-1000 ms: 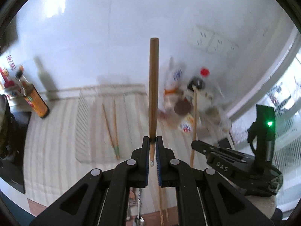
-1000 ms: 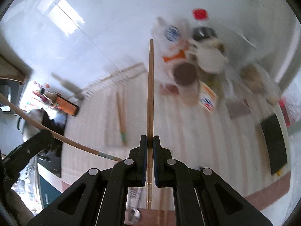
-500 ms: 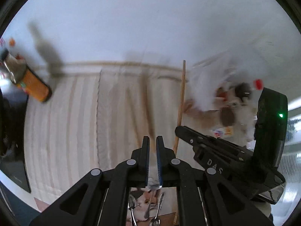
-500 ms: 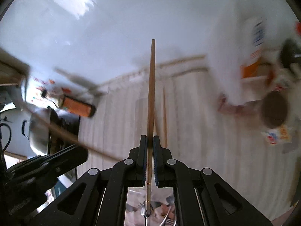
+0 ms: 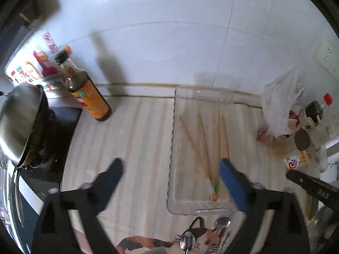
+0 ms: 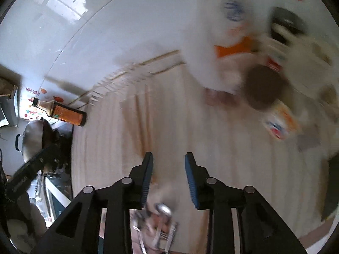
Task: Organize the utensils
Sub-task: 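Lift both chopsticks into the clear basket and open both tools, then move both open tools back to the remaining chopsticks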
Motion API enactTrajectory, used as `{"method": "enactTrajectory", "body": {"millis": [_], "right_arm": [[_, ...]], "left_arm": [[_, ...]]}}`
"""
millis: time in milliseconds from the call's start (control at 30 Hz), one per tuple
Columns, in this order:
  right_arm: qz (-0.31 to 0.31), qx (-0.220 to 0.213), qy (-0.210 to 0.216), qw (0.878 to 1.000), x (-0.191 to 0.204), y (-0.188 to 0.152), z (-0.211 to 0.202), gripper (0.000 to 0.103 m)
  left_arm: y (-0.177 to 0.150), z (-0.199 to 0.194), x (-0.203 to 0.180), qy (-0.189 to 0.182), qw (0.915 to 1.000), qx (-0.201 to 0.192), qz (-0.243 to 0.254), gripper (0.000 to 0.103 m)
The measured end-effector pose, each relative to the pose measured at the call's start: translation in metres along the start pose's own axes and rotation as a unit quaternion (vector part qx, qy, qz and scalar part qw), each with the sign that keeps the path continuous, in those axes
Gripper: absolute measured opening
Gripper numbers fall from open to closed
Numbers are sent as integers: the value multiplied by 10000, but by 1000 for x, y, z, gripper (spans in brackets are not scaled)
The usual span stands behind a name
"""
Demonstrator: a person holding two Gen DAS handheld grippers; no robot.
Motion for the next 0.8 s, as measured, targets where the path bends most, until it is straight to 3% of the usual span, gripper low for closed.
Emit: {"method": "enactTrajectory", "body": {"millis": [100, 233, 433, 633, 667, 733, 800], "right_arm": [[149, -56, -239, 9996, -24, -27, -16, 37], [441, 171, -428, 9980, -56, -69, -15, 37], [674, 777, -571, 9931, -82, -134, 28, 37], [333, 1090, -860, 9898, -73, -165, 66, 36], [189, 1126, -988, 9885, -70, -168, 72, 34], [-186, 1072, -1335, 9851, -62, -171, 76, 17], [-342, 1089, -1481, 9824, -57, -172, 78, 7]], "left_arm": [[-21, -3, -11, -101, 9999, 36, 62, 103], [-58, -3, -38, 188, 9989, 77, 429, 103], [-119, 24, -67, 1108, 9887, 351, 942, 103], [-150, 36, -66, 1303, 9840, 598, 1054, 103], [-152, 36, -66, 1321, 9835, 595, 1085, 103], [-154, 37, -67, 1357, 9826, 564, 1134, 103], [-155, 36, -70, 1339, 9828, 557, 1148, 103]]}}
Point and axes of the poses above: each gripper's, at about its wrist camera, not at the fingertips, and z roughly the way its jaws point, x to its left, y to its top, the point moved 2 cm from there along z, roughly the way its jaws point, and after that the axes turned 12 degrees about y, right-handed, at the moved point
